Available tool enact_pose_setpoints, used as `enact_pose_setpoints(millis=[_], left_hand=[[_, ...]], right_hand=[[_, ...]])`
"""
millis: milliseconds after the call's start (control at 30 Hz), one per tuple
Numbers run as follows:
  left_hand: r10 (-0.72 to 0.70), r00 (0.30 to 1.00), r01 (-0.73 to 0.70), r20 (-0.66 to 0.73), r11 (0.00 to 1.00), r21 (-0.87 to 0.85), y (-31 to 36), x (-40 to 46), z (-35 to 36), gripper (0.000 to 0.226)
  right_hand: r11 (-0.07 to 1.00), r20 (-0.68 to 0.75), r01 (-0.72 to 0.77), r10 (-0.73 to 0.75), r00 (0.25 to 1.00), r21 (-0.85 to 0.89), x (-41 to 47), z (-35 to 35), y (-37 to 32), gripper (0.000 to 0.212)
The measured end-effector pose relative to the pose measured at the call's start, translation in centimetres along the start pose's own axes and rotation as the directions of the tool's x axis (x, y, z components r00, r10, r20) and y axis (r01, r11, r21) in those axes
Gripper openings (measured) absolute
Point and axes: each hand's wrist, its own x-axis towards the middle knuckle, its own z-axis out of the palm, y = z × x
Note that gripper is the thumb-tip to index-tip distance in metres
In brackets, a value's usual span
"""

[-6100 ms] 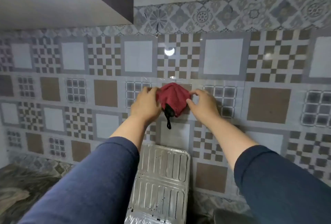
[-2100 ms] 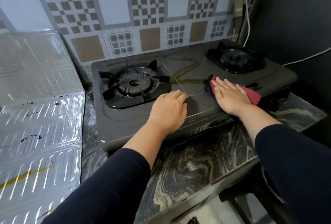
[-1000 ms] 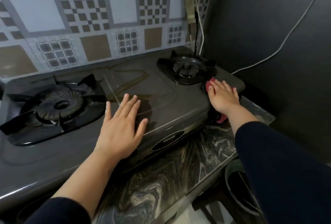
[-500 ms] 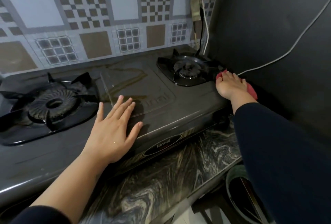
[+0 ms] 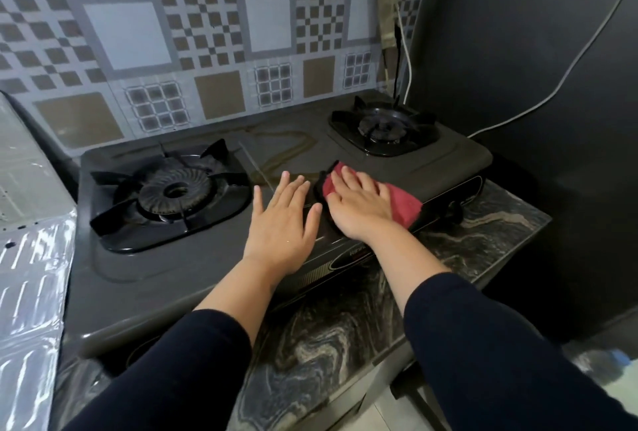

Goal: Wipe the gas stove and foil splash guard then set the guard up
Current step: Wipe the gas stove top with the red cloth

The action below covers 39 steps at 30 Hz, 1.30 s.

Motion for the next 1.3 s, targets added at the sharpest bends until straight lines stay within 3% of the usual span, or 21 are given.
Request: enact_pose_setpoints(millis=[100, 167, 267, 533, 833, 1167, 1300], left_hand=[[-0.026, 1.000, 0.026, -0.004, 0.998, -0.065, -0.5, 0.2, -0.7, 0.055], [-0.017, 1.000, 0.016, -0.008, 0.999, -0.048, -0.9, 0.7, -1.0, 0.055], [0.000, 0.999, 0.000, -0.032, 1.000, -0.019, -1.4, 2.0, -1.3, 0.054], [-0.024, 0.997, 0.015, 0.075, 0.994, 0.109, -3.6, 8.8, -2.5, 0.048], [-0.216, 0.975, 0.207, 0.040, 0.964, 0.164, -7.6, 16.6, -2.3, 0.047], [-0.292, 0.956, 0.282, 0.039, 0.945, 0.166, -8.7, 21.1, -2.6, 0.048], [-0.279, 0.959, 0.269, 0.051, 0.951, 0.152, -8.8, 22.2, -2.9, 0.050]], right_hand=[[0.992, 0.046, 0.069, -0.074, 0.996, 0.106, -0.9, -1.9, 0.9, 0.059], [0.974, -0.035, 0.223, -0.225, 0.974, -0.038, -1.3, -2.7, 2.6, 0.057], [0.910, 0.010, 0.386, -0.389, 0.921, -0.148, -1.3, -2.1, 3.5, 0.049], [0.985, 0.055, 0.165, -0.161, 0.985, -0.059, 7.4, -0.9, 1.6, 0.057], [0.955, 0.059, 0.292, -0.288, 0.956, -0.058, 17.4, -0.4, -3.2, 0.059], [0.991, 0.060, 0.089, -0.083, 0.995, -0.096, 27.1, -1.4, -3.8, 0.060], [0.995, 0.194, 0.082, -0.070, 0.978, -0.053, 28.1, -3.2, -4.1, 0.063]])
